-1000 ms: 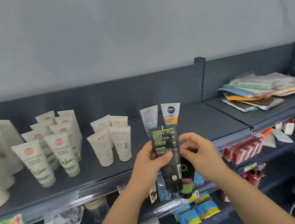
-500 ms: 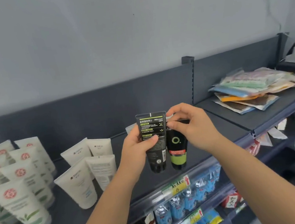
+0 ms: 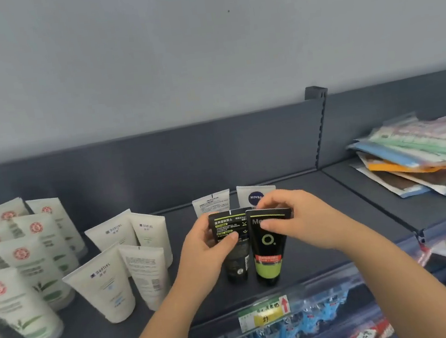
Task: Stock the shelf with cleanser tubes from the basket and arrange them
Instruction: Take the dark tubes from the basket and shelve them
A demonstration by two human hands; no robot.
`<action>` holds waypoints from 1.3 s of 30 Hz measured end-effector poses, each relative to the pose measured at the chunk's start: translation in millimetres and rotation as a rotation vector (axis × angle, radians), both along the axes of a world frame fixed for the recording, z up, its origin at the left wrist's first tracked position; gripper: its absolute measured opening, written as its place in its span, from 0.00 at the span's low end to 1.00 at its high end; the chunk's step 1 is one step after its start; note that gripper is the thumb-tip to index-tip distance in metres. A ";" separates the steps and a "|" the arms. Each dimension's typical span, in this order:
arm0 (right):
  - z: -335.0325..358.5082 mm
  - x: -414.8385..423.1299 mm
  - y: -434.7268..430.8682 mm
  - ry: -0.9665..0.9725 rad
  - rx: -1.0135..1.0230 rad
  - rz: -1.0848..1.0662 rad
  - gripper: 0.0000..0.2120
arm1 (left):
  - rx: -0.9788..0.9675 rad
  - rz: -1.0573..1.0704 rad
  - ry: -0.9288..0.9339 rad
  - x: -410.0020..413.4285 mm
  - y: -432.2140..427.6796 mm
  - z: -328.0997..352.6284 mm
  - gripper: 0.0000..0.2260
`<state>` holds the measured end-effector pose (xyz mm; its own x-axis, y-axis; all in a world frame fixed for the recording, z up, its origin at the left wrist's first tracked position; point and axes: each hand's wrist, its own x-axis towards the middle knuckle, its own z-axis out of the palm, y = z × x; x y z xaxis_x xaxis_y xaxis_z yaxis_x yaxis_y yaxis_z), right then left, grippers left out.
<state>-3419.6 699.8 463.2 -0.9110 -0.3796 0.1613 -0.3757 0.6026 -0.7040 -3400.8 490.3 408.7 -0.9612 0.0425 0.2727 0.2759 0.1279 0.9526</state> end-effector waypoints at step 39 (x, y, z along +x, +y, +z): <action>20.7 -147.0 -14.9 0.169 0.208 -0.042 0.04 | -0.917 0.186 -0.081 -153.5 -11.4 87.9 0.06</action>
